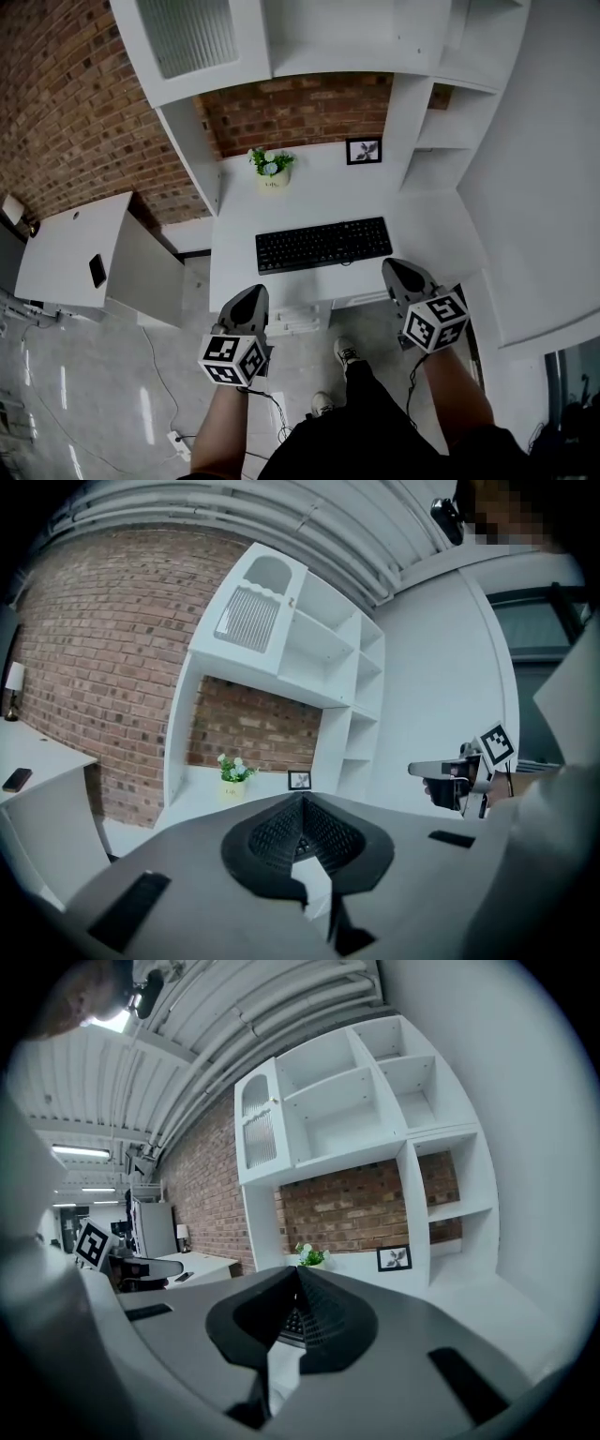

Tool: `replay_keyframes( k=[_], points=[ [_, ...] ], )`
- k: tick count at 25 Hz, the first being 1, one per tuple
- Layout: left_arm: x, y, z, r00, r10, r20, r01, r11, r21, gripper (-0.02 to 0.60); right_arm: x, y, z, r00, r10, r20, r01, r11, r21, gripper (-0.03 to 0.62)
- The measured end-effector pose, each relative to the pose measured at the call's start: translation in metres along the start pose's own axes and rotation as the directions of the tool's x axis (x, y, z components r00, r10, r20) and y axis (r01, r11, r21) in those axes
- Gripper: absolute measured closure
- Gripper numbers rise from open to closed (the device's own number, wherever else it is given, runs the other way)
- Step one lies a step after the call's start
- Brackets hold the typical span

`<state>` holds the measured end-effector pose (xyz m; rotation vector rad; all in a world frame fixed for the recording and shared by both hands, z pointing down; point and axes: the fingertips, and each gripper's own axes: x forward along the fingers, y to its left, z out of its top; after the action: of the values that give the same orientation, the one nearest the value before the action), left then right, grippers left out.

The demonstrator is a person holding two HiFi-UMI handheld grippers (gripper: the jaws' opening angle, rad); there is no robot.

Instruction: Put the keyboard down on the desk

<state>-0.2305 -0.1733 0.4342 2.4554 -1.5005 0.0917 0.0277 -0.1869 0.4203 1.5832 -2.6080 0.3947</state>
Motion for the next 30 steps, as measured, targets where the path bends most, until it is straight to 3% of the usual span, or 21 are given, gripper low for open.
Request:
replay_keyframes(
  k=[13, 30],
  points=[
    [-0.042, -0.059, -0.031, 0.998, -0.048, -0.038, 0.049, 0.999, 0.023, 0.563, -0.063, 0.045, -0.024, 0.996, 0.078, -0.043, -0.079, 0.997, -0.020, 0.576],
    [-0.077, -0.182, -0.052, 0.999, 0.027, -0.019, -0.026, 0.999, 0.045, 0.563, -0.160, 0.007, -0.023, 0.981, 0.193, -0.018, -0.194, 0.981, -0.007, 0.577]
  ],
)
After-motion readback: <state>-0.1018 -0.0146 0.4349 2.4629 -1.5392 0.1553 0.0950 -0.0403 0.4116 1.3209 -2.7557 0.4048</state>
